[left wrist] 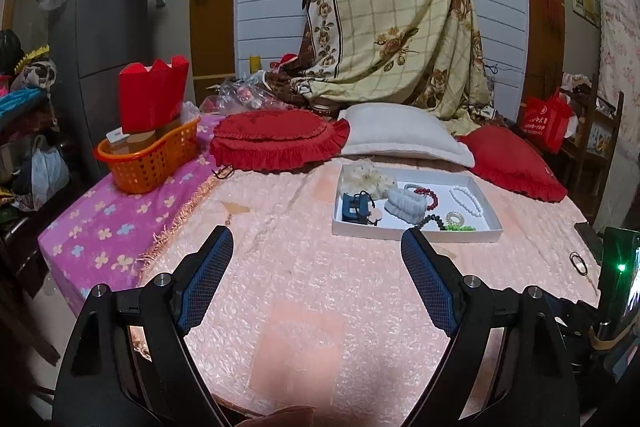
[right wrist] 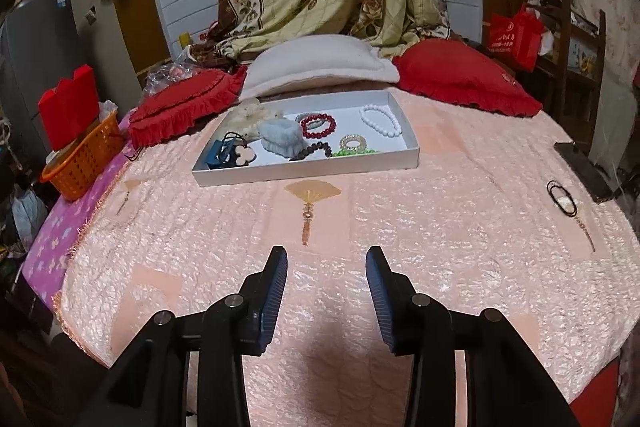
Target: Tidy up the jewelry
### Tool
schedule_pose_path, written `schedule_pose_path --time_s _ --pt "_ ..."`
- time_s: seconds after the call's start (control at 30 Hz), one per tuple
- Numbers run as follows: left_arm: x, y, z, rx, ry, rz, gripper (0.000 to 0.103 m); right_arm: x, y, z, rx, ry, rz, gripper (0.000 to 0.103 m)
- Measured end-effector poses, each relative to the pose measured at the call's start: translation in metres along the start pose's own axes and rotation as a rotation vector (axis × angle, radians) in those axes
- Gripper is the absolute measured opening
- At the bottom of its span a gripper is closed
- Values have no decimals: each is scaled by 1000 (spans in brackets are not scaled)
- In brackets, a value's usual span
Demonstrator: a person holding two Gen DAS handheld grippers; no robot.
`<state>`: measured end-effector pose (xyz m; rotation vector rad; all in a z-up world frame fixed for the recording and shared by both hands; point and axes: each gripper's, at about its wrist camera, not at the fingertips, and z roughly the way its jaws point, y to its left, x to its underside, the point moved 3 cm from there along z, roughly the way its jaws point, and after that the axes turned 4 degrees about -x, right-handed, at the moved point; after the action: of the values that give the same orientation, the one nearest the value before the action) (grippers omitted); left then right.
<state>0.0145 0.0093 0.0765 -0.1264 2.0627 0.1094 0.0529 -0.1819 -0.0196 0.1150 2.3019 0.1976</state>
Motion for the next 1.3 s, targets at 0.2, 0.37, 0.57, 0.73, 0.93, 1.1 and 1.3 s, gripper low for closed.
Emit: schedule_pose_path --time_s 0.2,0.37,0.57,0.73,0.93,1.1,1.3 --pt "4 1 9 12 41 -31 86 2 -2 3 16 -1 -8 39" --pt "10 -7 23 -20 88 17 86 0 -4 10 21 12 -14 39" --pt "20 -15 42 -25 165 55 86 -3 -6 21 28 35 -16 39" --pt "25 -19 54 -12 214 61 86 -3 -9 31 40 57 -17 39" --pt "29 -20 67 -5 260 55 86 -5 -13 38 54 71 -17 39" --pt "30 -22 70 -19 262 61 86 -7 -17 43 56 72 -11 39" --pt "32 -25 70 -19 262 69 86 -5 -20 49 64 89 -13 39"
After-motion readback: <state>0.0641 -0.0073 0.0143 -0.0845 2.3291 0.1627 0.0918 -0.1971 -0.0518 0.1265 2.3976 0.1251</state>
